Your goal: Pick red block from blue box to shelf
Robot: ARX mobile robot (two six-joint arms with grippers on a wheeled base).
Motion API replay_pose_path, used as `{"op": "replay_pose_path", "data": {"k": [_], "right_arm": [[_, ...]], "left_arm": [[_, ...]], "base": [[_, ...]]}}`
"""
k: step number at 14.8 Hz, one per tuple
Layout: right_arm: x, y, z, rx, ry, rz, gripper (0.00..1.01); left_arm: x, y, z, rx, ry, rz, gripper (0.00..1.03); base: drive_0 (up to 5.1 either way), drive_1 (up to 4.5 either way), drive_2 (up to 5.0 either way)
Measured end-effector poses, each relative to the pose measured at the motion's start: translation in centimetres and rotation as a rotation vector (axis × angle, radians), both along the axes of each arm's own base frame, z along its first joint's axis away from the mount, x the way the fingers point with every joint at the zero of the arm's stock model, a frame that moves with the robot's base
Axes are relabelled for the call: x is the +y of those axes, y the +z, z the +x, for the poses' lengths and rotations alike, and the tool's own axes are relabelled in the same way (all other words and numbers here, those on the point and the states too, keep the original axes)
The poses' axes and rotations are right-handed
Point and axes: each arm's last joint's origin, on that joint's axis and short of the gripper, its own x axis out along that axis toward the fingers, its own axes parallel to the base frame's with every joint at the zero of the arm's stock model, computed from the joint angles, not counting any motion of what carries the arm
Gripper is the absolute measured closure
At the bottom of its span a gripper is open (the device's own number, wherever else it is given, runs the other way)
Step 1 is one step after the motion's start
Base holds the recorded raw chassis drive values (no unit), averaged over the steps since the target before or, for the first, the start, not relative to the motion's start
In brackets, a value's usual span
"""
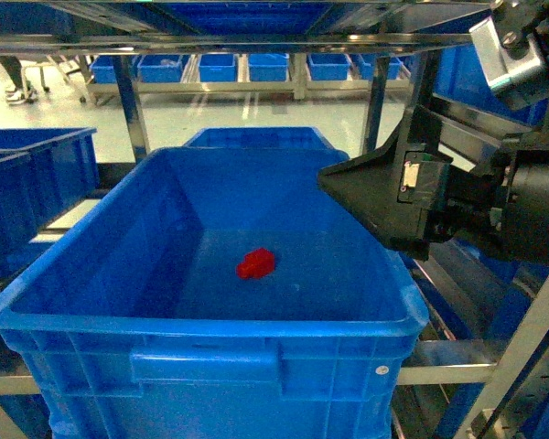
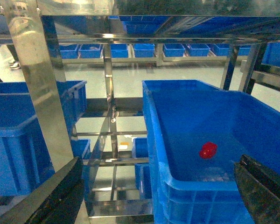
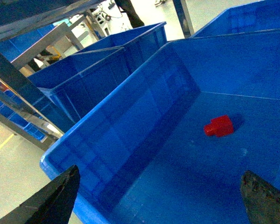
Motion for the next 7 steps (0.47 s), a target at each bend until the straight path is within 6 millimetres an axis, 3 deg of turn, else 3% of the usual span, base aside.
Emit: {"op": "replay_pose_path", "data": {"k": [7], "right_arm": [[-1.8,1.0,-3.7,-0.001,-0.025,0.017,0.03]], "left_arm": [[0.0,0.0,0.0,0.0,0.0,0.0,0.05]], "base": [[0.0,0.0,0.0]]}}
